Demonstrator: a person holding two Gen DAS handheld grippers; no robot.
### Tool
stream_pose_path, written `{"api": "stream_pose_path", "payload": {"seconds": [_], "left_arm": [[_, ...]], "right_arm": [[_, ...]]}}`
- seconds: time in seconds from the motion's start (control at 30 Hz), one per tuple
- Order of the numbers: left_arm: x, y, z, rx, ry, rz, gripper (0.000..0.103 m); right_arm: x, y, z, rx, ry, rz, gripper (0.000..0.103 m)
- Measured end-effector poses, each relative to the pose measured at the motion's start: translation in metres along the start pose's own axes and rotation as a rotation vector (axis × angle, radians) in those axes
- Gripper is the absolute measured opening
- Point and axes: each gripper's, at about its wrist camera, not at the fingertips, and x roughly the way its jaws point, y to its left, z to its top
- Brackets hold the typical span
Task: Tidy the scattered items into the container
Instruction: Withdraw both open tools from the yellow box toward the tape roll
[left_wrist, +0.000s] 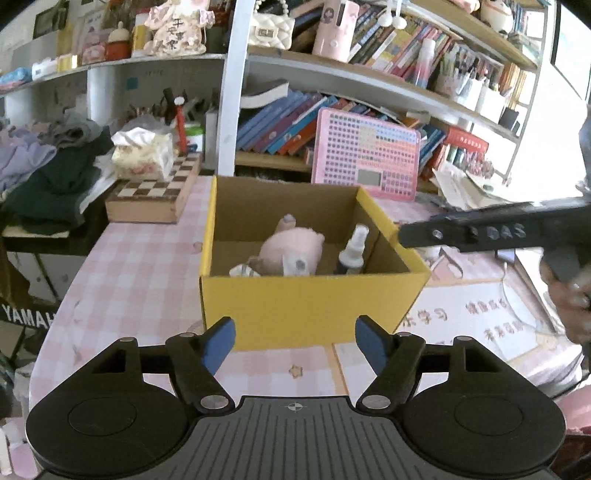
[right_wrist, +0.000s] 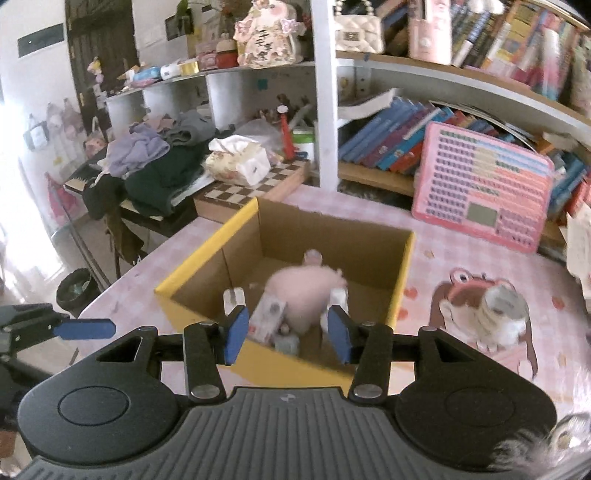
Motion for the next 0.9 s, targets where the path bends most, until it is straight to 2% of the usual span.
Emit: {"api": "stream_pose_path", "payload": {"seconds": [0.07, 0.17, 0.37, 0.63, 0.9], "left_arm": [[-0.002, -0.002, -0.002, 0.013, 0.004, 0.002, 0.079], [-0.006, -0.004, -0.005, 0.021, 0.001, 0.003, 0.080], [-0.009, -0.010, -0.020, 0.017, 0.029, 0.012, 0.086], [-0.008, -0.009, -0.033, -0.009, 0.087, 0.032, 0.090], [0.003, -0.016, -0.055, 0.001, 0.218, 0.033, 0.094]], "right_arm": [[-0.006, 0.001, -0.012, 0.017, 0.007, -0.009, 0.047], [-0.011, 0.003, -0.030, 0.039, 0.012, -0.037, 0.047], [-0.020, 0.022, -0.069, -0.024, -0.019, -0.165, 0.051], [-0.014, 0.035, -0.101, 0.024, 0.086, -0.132, 0.053], [-0.011, 0.047, -0.117, 0.008, 0.171, -0.115, 0.064]]}}
